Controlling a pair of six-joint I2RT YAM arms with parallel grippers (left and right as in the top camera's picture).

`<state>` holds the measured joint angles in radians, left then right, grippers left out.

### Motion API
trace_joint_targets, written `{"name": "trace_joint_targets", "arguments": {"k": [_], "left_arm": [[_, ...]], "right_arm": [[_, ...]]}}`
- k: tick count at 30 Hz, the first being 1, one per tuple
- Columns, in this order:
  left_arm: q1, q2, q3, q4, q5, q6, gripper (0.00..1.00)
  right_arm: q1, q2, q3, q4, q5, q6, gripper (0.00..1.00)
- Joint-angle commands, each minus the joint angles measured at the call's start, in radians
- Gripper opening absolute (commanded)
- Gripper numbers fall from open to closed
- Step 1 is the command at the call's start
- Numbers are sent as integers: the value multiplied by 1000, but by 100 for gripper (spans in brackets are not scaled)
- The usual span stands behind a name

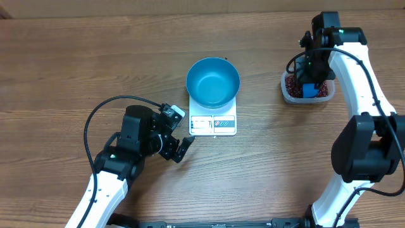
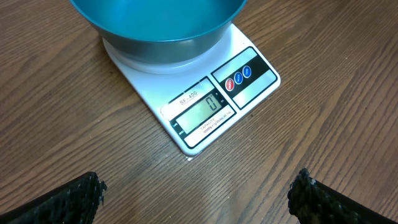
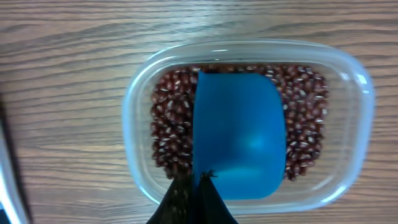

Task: Scoop item into bowl and weigh 150g on scale
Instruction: 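Lower the blue scoop into the red beans with the right gripper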

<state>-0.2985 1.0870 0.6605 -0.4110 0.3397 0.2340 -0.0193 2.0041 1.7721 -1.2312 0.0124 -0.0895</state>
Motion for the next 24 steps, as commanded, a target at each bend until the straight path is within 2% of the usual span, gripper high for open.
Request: {"name": "trace_joint_targets", "arguments": {"k": [1, 16, 24], "left_arm": [[6, 5, -6, 3, -3, -21, 100], [6, 5, -6, 3, -3, -21, 100], [6, 5, -6, 3, -3, -21, 100]], "right_arm": [[-8, 6, -19, -11, -157, 16, 4], [-153, 7, -21, 0, -466, 17, 4], [-172, 7, -97, 23, -494, 17, 4]]}}
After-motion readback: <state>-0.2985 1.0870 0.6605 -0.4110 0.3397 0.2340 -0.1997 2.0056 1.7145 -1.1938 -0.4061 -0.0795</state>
